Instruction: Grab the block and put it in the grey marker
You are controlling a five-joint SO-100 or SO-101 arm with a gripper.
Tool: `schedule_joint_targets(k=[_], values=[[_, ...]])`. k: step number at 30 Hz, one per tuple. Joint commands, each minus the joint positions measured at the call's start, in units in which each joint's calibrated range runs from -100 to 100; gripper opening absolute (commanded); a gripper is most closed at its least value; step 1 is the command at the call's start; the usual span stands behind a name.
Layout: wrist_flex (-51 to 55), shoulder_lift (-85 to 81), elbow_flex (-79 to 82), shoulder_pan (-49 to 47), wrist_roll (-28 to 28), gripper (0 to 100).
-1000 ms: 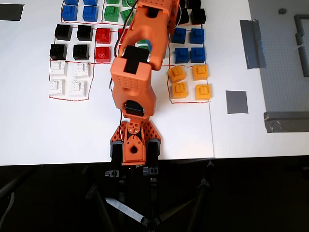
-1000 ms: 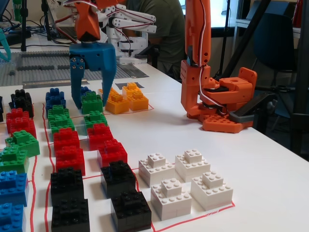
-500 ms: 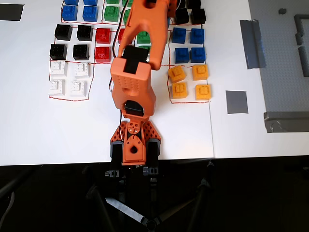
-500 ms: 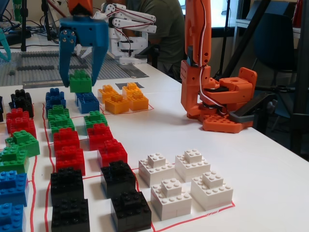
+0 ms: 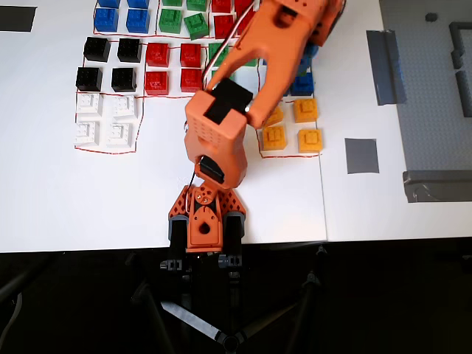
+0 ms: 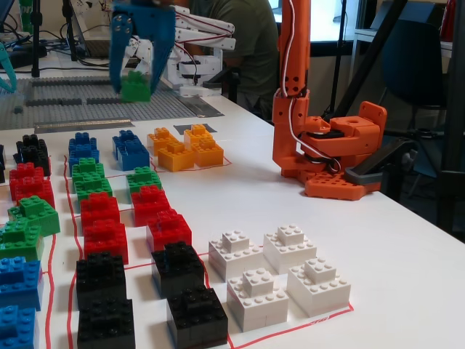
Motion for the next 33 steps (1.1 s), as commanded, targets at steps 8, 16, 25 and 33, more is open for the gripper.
schedule_joint_targets(k=[8, 16, 25, 33], values=[[-5.48, -3.76, -4.82, 22.57, 12.06, 0], [-11.76, 3.07, -7.36, 32.89, 17.97, 0], [-14.86, 10.15, -6.45, 37.8, 21.05, 0], [-15.76, 13.0, -4.73, 38.63, 21.34, 0]])
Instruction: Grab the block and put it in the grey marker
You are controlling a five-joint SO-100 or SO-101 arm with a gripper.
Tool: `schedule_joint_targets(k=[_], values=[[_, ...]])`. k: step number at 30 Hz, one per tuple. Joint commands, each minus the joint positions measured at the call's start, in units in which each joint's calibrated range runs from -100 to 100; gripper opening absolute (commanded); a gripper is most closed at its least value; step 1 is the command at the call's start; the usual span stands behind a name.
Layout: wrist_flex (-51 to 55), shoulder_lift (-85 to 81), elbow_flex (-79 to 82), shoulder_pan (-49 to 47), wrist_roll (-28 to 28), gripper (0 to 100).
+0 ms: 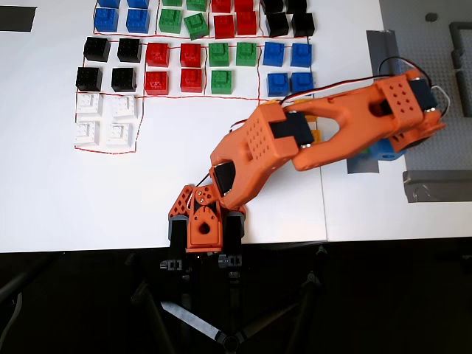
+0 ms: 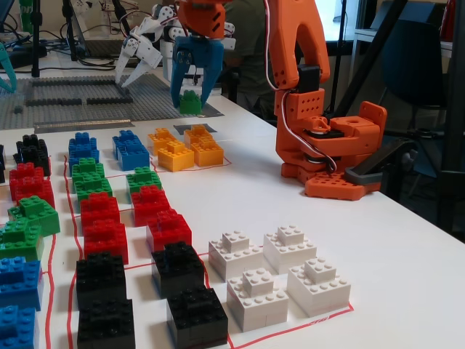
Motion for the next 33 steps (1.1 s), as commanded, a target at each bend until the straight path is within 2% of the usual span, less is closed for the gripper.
schedule_joint_targets(k=[1, 15, 18, 30, 33], values=[[-0.94, -3.11, -2.3, 1.74, 0.59, 0], [-4.21, 1.12, -0.94, 2.07, -0.44, 1], [-4.29, 1.12, -0.66, 2.49, -0.24, 16], [-4.94, 0.43, 1.61, 4.65, 2.15, 21], [-4.94, 0.08, 1.97, 4.9, 2.49, 28]])
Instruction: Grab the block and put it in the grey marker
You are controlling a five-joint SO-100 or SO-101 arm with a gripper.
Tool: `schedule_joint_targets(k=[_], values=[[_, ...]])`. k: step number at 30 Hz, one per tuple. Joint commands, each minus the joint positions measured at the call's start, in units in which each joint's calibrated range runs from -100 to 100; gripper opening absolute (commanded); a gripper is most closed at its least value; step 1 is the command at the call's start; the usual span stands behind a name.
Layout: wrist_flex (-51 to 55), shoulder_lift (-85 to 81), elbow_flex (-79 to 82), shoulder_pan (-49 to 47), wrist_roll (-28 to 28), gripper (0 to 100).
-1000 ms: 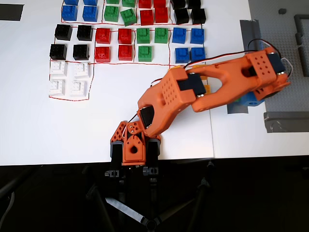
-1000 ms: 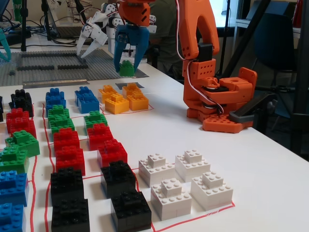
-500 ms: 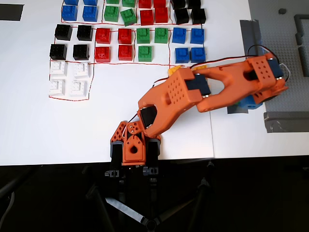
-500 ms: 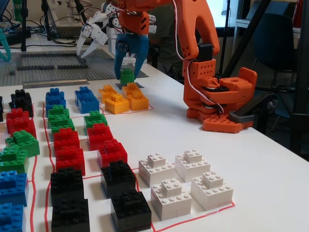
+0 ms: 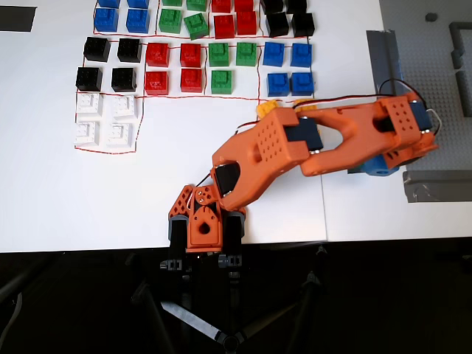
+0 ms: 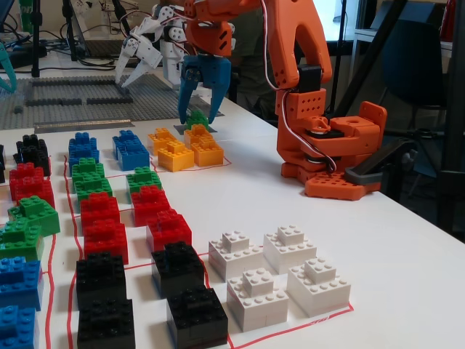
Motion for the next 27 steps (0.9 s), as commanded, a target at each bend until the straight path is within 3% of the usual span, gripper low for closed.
schedule_joint_targets(k=[1, 6, 10, 27], values=[[-0.7, -4.88, -1.72, 1.72, 0.93, 30], [-0.7, -5.74, -1.99, 1.22, 0.73, 38], [-0.62, -6.69, -2.53, -0.03, 0.49, 38], [10.65, -15.76, -16.15, -9.18, -2.0, 10]])
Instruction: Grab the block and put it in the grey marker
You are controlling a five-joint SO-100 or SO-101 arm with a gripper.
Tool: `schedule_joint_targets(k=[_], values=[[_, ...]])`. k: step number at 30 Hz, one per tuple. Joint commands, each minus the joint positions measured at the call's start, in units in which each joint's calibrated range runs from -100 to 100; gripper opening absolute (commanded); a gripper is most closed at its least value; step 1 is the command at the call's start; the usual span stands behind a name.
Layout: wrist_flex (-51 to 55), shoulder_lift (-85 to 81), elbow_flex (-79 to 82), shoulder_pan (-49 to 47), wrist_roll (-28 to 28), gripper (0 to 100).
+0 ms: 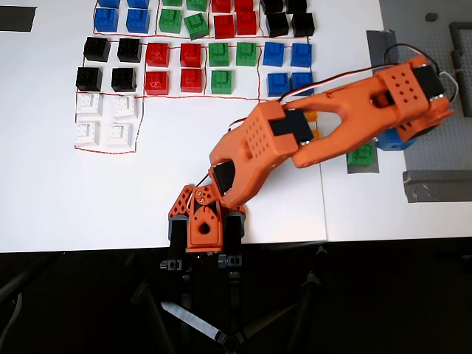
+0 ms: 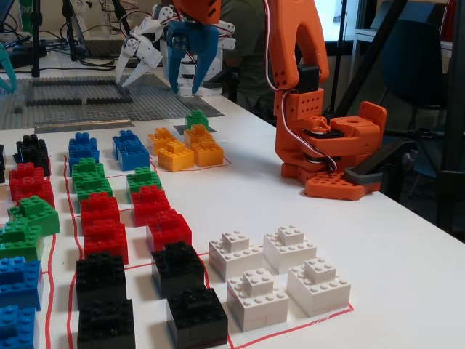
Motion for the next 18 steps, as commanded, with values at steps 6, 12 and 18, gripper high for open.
schedule_joint_targets(k=[6, 12, 18], values=[[6.41, -15.2, -3.64, -13.35, -6.94, 3], [12.21, -18.31, -2.55, -25.75, -15.82, 1], [15.47, -19.86, 1.81, -38.56, -26.18, 0]])
